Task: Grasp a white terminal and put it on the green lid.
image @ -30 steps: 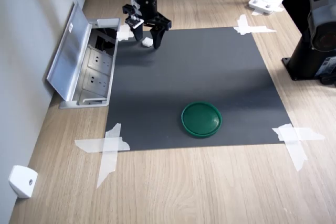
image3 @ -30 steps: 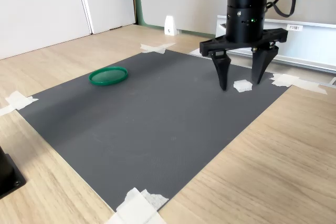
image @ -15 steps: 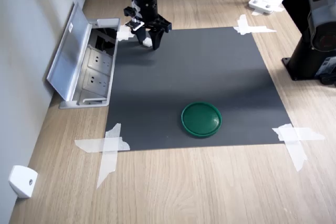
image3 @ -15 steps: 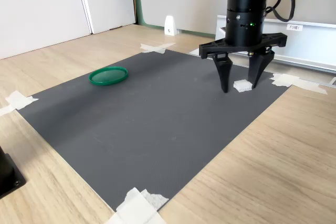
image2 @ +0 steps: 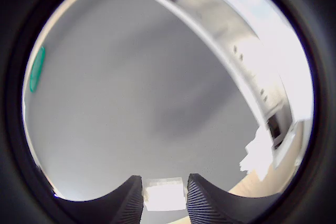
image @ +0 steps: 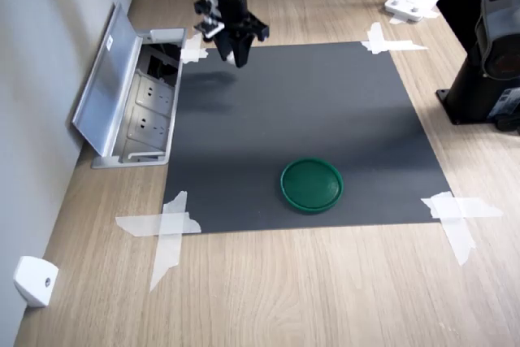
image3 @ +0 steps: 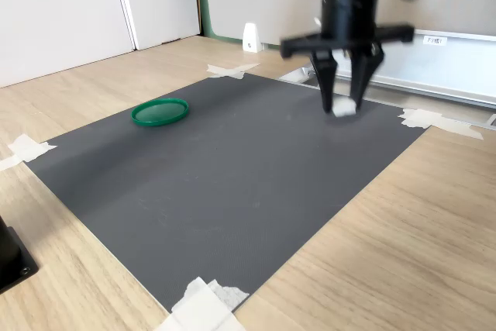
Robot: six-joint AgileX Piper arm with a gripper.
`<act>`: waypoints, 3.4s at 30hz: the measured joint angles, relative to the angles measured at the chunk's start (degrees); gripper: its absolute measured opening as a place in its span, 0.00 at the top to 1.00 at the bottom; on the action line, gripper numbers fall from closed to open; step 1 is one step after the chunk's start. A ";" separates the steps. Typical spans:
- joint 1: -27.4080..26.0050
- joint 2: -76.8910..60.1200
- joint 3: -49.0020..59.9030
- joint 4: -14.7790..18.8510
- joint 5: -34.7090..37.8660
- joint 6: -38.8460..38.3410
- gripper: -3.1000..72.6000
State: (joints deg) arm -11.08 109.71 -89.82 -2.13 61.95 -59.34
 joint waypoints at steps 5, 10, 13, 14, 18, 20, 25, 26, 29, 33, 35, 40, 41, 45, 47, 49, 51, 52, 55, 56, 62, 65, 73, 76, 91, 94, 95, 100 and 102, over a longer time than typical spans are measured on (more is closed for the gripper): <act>8.09 -7.80 0.00 0.25 3.94 5.53 0.54; 17.43 -13.31 0.42 1.81 7.10 10.77 0.54; 23.66 -15.81 3.23 2.13 7.51 13.21 0.54; 25.61 -16.54 4.85 2.13 7.51 14.01 0.54; 31.90 -18.22 12.18 1.66 5.37 16.75 0.54; 34.39 -18.38 15.73 1.04 3.04 18.42 0.54; 37.79 -18.43 22.79 -0.83 -3.39 22.29 0.54; 37.92 -18.43 23.75 -0.90 -4.42 22.52 0.54; 38.12 -18.49 27.23 -1.56 -8.55 22.92 0.54; 38.12 -17.95 30.67 -1.90 -13.66 22.99 0.54; 38.12 -16.95 31.42 -1.96 -15.37 22.98 0.54; 38.12 -14.38 31.53 -2.08 -17.72 22.98 0.54; 38.12 -14.10 31.53 -2.08 -18.06 22.98 0.54; 38.12 -13.13 31.63 -1.51 -19.29 21.83 0.54; 38.12 -12.64 31.63 -0.65 -19.57 20.25 0.54; 38.12 -12.14 31.63 0.12 -19.69 18.95 0.54; 38.13 -11.76 31.65 0.25 -19.69 18.09 0.54; 38.13 -11.51 31.65 0.25 -19.69 17.68 0.54; 38.13 -10.68 31.65 0.25 -19.60 16.53 0.54; 38.13 -10.49 31.65 0.25 -19.58 16.39 0.54; 38.13 -10.21 31.65 0.25 -19.58 16.22 0.44; 38.13 -10.39 31.65 0.25 -19.58 16.22 0.31; 38.06 -15.23 31.69 0.29 -18.46 17.34 0.15; 36.57 -20.94 31.69 0.42 -18.86 20.62 0.17; 16.19 -56.64 32.17 0.30 -24.96 45.06 0.95; 12.97 -64.08 34.11 0.28 -25.85 53.53 0.96; 11.71 -66.99 35.31 0.28 -26.35 56.14 0.97; 4.47 -80.91 44.44 0.14 -29.49 61.32 0.97; 1.97 -85.85 48.61 0.48 -30.32 61.46 0.97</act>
State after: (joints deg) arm -9.11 23.86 -41.21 -1.64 31.63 2.12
